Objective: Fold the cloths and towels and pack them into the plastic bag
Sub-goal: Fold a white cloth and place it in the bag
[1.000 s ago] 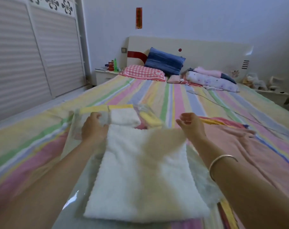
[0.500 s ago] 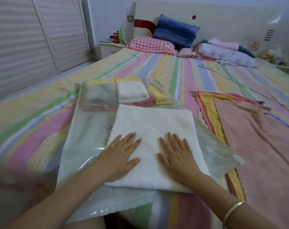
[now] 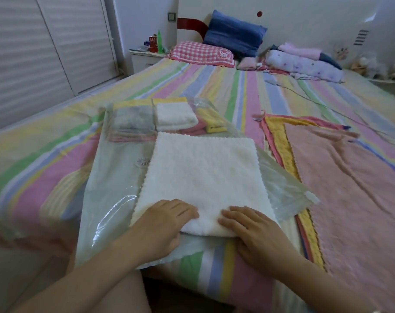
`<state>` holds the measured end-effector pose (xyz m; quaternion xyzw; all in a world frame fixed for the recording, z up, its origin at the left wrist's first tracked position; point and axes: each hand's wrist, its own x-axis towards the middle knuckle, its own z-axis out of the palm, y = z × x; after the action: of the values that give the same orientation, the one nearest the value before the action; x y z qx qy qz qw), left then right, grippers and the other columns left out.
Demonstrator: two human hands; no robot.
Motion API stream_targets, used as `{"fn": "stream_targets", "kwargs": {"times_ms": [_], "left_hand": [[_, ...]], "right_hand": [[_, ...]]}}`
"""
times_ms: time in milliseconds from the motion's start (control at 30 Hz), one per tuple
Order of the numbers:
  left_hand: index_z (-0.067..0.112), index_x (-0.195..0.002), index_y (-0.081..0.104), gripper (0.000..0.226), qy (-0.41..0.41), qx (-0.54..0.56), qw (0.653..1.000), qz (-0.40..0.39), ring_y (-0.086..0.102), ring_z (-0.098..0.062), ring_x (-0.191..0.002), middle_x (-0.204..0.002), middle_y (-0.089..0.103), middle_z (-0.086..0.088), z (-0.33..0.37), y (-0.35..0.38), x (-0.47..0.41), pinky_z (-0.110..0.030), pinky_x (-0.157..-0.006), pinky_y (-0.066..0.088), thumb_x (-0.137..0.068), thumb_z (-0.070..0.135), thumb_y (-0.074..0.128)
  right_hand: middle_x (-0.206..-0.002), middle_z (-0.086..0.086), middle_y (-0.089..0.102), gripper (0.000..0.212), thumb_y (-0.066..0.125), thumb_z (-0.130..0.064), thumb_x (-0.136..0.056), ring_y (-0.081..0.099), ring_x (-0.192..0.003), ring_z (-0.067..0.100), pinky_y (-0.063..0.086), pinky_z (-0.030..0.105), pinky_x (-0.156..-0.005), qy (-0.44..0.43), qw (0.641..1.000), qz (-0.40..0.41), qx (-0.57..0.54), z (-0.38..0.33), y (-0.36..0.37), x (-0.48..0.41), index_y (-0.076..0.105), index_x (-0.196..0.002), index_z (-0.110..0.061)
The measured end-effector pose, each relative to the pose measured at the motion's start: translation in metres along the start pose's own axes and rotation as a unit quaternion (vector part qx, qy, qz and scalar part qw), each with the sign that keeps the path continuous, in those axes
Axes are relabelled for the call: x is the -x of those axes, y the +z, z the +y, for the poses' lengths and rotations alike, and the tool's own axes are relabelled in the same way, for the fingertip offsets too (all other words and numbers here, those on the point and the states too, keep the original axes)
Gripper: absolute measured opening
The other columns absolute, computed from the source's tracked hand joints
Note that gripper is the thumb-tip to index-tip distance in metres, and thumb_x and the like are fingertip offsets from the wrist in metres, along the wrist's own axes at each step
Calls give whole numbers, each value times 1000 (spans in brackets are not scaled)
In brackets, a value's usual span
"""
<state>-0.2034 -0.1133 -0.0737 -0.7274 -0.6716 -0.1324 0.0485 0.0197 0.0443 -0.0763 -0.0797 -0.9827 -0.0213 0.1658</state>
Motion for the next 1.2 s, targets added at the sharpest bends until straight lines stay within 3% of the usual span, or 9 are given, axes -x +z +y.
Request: {"fn": "stream_targets", "kwargs": {"times_ms": [133, 300, 400, 533, 633, 767, 900, 1033, 1200], "left_hand": [[22, -129, 54, 99, -17, -100, 994, -27, 54, -16, -121, -138, 53, 3, -8, 2, 10, -32, -97, 46, -34, -1, 65], [14, -121, 64, 96, -99, -147, 984, 16, 64, -22, -113, -126, 64, -5, -21, -4, 17, -35, -100, 47, -28, -8, 64], [17, -118, 64, 76, -143, -31, 986, 73, 63, -22, -110, -122, 65, 0, -32, -4, 26, -28, -100, 35, -44, 0, 59], [27, -99, 69, 39, -189, 182, 955, 137, 63, -12, -107, -110, 69, 15, -42, -19, 36, -27, -93, 46, -67, 27, 46], [23, -100, 73, 34, -193, 275, 926, 170, 62, -5, -113, -109, 72, 14, -45, -33, 36, -29, -95, 49, -74, 33, 54], [34, -90, 76, 21, -206, 380, 867, 248, 67, -2, -85, -87, 74, 14, -34, -54, 28, -21, -73, 53, -77, 32, 59], [25, -68, 73, 17, -273, 406, 823, 289, 60, -3, -57, -62, 68, 8, -20, -62, 17, -15, -53, 47, -65, 41, 66], [19, -80, 69, 39, -308, 389, 826, 268, 62, -20, -65, -78, 70, -13, -16, -56, 10, -29, -58, 47, -65, 54, 61], [8, -60, 50, 36, -394, 269, 849, 226, 42, -19, -51, -51, 45, -4, -36, -38, -13, -26, -49, 30, -89, 23, 66]], "right_hand": [[-138, -1, 55, 56, 37, -18, -82, 52, -127, 21, 42, 40, -107, 47, 997, 4, 61, 6, 8, 9, 55, -134, -21], [-134, 5, 58, 54, 39, -11, -80, 55, -124, 26, 37, 38, -107, 121, 990, 43, 64, 12, 11, 14, 58, -130, -14], [-126, 4, 63, 51, 55, -3, -74, 56, -119, 23, 48, 39, -96, 185, 978, 99, -8, 16, -1, 18, 61, -124, -15], [-128, -6, 61, 51, 67, 3, -76, 57, -117, 12, 50, 33, -89, 251, 947, 129, -155, 28, -18, 23, 62, -119, -25], [-126, -25, 56, 39, 66, -8, -85, 52, -114, -11, 47, 24, -92, 272, 914, 144, -265, 35, -35, 20, 66, -115, -32], [-104, -16, 70, 39, 53, -6, -95, 63, -100, 0, 50, 19, -82, 266, 861, 180, -394, 32, -64, 15, 72, -101, -40], [-88, -8, 72, 59, 45, 6, -94, 65, -78, 5, 51, 15, -67, 305, 808, 228, -449, 31, -74, 7, 72, -84, -45], [-93, -8, 71, 34, 47, -11, -98, 66, -85, 9, 52, 30, -72, 349, 797, 216, -444, 34, -67, 6, 71, -95, -35], [-89, 8, 67, 15, 48, -23, -98, 63, -80, 20, 45, 35, -67, 423, 811, 182, -360, 48, -46, -14, 61, -98, -17]]}}
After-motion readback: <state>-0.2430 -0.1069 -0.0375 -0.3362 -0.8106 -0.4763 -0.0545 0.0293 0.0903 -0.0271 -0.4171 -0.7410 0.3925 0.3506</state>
